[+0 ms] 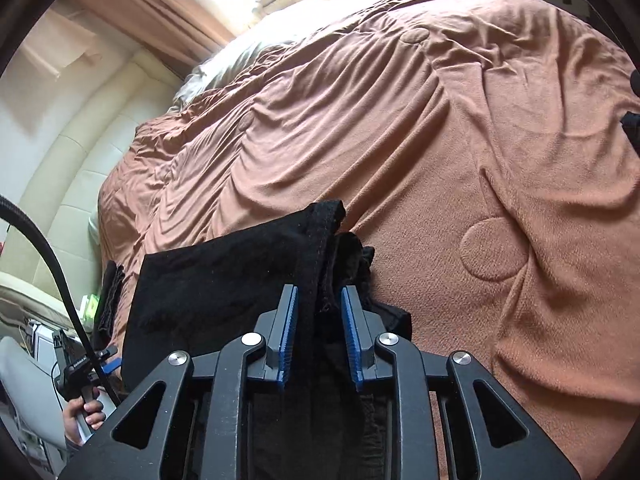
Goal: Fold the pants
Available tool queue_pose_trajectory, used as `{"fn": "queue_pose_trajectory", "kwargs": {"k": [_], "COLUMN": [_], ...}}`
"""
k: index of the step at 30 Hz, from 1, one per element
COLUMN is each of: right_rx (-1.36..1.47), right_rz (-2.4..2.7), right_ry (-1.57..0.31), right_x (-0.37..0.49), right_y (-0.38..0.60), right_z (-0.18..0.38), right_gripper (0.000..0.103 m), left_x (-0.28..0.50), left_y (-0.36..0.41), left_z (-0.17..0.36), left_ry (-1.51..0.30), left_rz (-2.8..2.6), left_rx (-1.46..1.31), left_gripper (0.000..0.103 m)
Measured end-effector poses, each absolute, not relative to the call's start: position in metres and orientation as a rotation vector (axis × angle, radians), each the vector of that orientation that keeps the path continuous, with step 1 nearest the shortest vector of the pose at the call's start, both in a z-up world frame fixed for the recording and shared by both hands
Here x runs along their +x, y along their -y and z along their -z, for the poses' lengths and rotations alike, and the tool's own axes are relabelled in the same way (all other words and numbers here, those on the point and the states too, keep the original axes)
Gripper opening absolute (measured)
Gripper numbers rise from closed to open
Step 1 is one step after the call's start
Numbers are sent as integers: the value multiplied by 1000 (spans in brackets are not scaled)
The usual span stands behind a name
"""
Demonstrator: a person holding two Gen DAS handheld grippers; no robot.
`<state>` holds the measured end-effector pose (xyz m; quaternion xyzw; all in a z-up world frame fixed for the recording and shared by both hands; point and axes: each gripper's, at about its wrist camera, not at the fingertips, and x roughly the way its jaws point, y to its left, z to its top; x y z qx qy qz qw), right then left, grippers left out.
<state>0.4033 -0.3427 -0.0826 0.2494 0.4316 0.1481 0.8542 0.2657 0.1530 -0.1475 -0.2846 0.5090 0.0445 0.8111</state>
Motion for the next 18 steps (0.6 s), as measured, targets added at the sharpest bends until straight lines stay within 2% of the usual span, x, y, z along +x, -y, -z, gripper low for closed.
{"fn": "queue_pose_trajectory", "kwargs": {"k": [6, 8, 10, 14, 15, 18], "right_rx": [507, 485, 460, 417, 412, 390], "right_rz": [-316, -328, -341, -359, -360, -370], "right_ry": [-876, -862, -841, -835, -836, -841], "right_x": [386, 377, 369, 356, 353, 347], "right_y": [347, 347, 339, 323, 319, 305], "right_z": [66, 57, 50, 44, 45, 48], "right_gripper": [28, 39, 68, 80, 86, 87], "left_x": [257, 254, 250, 243, 241, 238], "left_y": [-156, -157, -158, -160, -160, -160], "left_z": [154, 156, 158, 161, 162, 165], "left_ry": [-1097, -1099, -1101, -1104, -1104, -1102], "left_rz": [-101, -99, -94, -83, -80, -66], "left_rx": [-602, -604, -607, -611, -612, -626], "left_gripper": [68, 68, 68, 68, 68, 68]}}
